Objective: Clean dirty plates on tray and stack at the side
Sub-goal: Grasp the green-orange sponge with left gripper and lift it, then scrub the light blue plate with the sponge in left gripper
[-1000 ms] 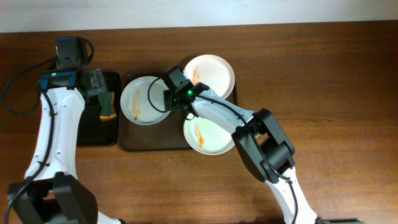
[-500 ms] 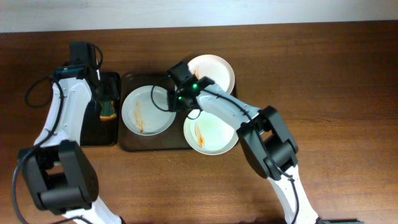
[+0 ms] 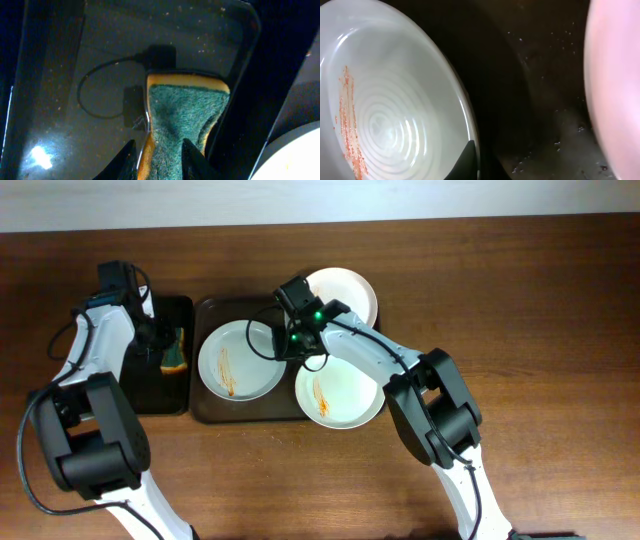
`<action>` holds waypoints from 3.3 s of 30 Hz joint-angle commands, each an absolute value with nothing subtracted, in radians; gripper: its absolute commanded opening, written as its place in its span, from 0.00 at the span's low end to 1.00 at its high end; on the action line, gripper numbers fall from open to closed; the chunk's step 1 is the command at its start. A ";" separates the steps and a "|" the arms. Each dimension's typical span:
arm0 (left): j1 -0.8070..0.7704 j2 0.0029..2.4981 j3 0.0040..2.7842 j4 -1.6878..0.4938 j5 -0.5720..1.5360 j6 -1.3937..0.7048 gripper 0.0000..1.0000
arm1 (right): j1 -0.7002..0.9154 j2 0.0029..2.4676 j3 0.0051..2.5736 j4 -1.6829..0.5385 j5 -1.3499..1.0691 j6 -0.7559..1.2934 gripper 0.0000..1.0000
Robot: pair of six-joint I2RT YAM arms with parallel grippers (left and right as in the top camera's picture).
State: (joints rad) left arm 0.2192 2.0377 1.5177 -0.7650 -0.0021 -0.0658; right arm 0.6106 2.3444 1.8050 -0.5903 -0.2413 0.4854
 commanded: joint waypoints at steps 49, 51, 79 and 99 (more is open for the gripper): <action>0.216 1.877 1.605 -0.980 0.123 -0.013 0.01 | 0.584 2.368 1.819 -0.557 -0.281 0.533 0.04; 0.201 1.877 1.604 -0.979 0.147 -0.014 0.01 | 0.575 2.368 1.819 -0.550 -0.289 0.536 0.04; -0.068 2.145 1.585 -1.092 0.032 -0.230 0.01 | 0.569 2.368 1.818 -0.535 -0.330 0.559 0.04; -0.150 2.146 1.472 -1.013 -0.269 -0.543 0.01 | 0.569 2.368 1.818 -0.535 -0.333 0.559 0.04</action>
